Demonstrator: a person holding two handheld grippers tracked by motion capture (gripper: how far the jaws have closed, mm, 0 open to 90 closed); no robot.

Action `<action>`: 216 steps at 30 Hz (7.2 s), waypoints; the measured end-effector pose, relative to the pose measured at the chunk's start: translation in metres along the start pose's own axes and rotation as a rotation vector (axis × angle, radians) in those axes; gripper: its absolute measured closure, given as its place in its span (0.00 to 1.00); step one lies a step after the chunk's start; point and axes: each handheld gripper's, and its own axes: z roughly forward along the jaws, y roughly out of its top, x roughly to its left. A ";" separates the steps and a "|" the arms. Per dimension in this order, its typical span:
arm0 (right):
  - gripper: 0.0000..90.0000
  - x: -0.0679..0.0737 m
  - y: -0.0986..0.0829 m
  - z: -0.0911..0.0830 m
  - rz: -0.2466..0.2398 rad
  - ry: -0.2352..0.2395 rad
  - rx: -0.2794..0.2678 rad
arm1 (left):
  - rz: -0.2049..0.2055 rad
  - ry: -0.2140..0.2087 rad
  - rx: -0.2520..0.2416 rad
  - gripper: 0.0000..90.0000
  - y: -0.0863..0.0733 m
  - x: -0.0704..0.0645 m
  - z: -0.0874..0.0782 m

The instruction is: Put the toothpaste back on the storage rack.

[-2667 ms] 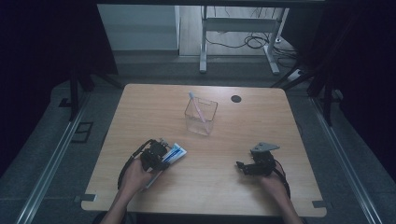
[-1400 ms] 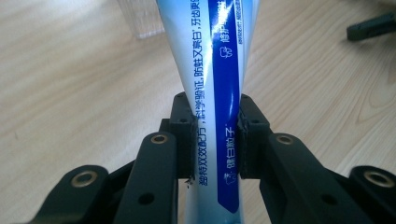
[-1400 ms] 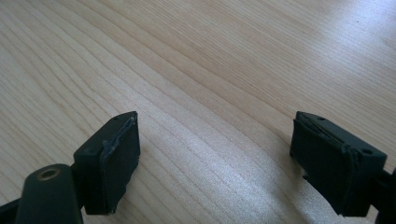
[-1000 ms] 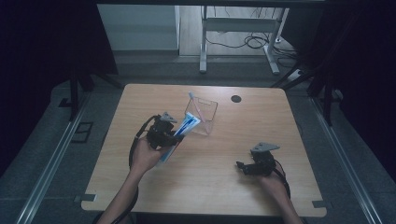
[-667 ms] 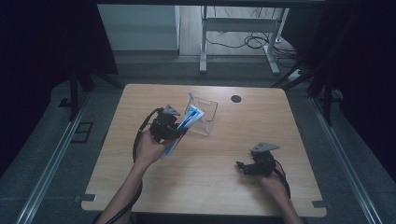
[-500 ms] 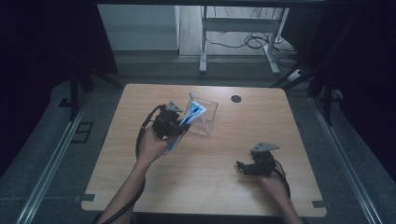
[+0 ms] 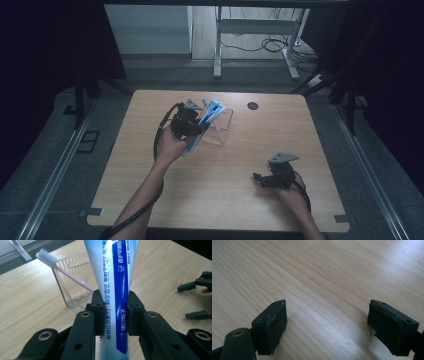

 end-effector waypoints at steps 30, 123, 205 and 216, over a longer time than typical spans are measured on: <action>0.18 0.000 0.000 0.000 -0.001 0.000 0.000 | 0.030 0.022 -0.062 0.81 0.042 0.006 0.038; 0.18 0.000 0.000 0.000 -0.004 0.001 0.000 | 0.194 0.111 -0.100 0.78 0.040 0.001 0.106; 0.18 0.000 0.001 0.001 -0.006 0.007 0.000 | 0.082 -0.067 -0.049 0.15 0.011 -0.017 0.044; 0.18 0.000 0.001 0.001 -0.006 0.006 0.000 | 0.103 -0.054 -0.058 0.15 -0.002 -0.022 0.025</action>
